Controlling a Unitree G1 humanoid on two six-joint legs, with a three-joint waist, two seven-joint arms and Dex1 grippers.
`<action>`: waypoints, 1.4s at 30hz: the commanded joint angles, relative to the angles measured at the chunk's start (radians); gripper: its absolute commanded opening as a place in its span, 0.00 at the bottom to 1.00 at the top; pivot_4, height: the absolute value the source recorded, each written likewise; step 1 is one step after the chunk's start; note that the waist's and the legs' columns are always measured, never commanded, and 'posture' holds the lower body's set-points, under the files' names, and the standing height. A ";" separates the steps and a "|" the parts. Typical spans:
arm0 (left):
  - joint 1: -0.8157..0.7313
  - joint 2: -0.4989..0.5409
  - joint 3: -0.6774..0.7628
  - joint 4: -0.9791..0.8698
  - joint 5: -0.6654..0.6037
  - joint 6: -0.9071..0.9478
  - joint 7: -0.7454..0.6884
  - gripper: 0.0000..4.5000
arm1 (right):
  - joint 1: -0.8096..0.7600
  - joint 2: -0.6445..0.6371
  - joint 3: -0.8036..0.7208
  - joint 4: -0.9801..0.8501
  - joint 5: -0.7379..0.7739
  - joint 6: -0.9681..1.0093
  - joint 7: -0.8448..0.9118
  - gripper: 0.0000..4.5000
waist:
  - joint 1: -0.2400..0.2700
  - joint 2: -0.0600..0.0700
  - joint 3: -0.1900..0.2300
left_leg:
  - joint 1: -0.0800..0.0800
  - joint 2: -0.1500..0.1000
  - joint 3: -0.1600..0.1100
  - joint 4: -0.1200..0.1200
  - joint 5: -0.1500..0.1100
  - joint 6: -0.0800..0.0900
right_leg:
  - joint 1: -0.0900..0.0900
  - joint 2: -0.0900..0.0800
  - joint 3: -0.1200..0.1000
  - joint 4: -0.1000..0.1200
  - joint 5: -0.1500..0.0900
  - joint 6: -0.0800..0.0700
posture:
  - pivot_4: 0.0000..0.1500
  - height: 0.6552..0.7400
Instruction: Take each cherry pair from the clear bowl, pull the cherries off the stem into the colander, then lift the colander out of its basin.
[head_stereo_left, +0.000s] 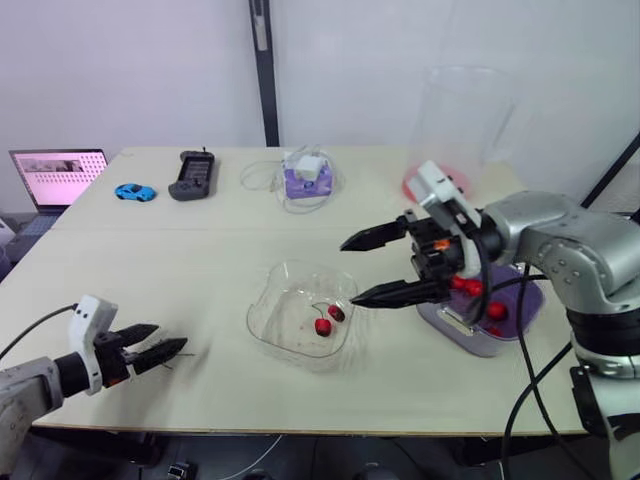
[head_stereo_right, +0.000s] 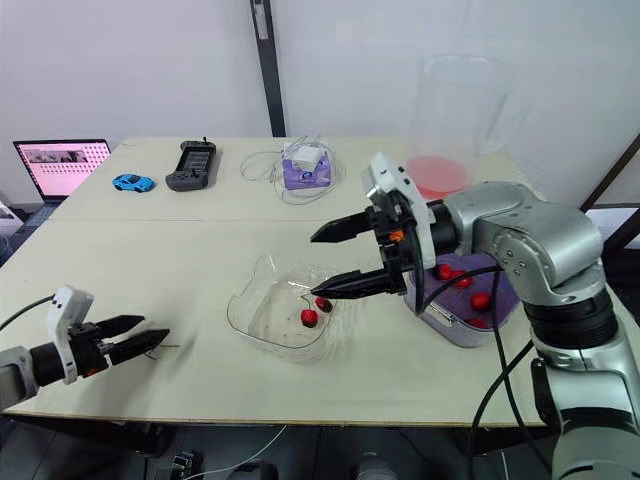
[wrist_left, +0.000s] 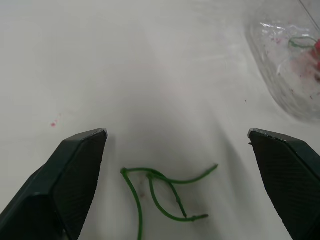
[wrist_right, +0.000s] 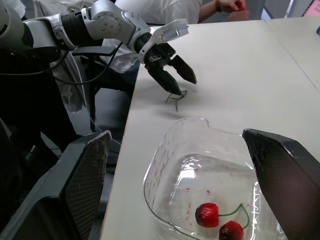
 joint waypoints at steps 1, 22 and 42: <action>-0.053 0.032 0.061 -0.007 -0.042 -0.006 -0.018 0.99 | -0.008 -0.021 -0.033 -0.030 0.020 0.000 -0.006 1.00 | 0.000 0.000 0.000 | 0.000 0.000 0.000 0.000 0.000 0.000 | 0.000 0.000 0.000 0.000 0.000 0.000 | 1.00 0.92; -0.246 0.112 -0.085 -0.266 -0.144 -0.124 -0.240 0.99 | -0.314 0.180 0.473 0.114 -0.413 0.153 -0.196 1.00 | -0.002 0.000 0.000 | 0.000 0.000 0.000 0.000 0.000 -0.001 | -0.001 0.001 0.000 0.000 0.000 0.000 | 1.00 0.92; -0.244 0.074 -0.145 -0.224 -0.062 -0.209 -0.226 0.99 | -0.321 0.322 0.775 0.144 -0.494 0.374 -0.353 1.00 | -0.004 0.000 0.000 | -0.001 0.000 0.000 0.000 0.000 -0.001 | -0.002 0.001 0.000 0.001 0.000 0.000 | 1.00 0.92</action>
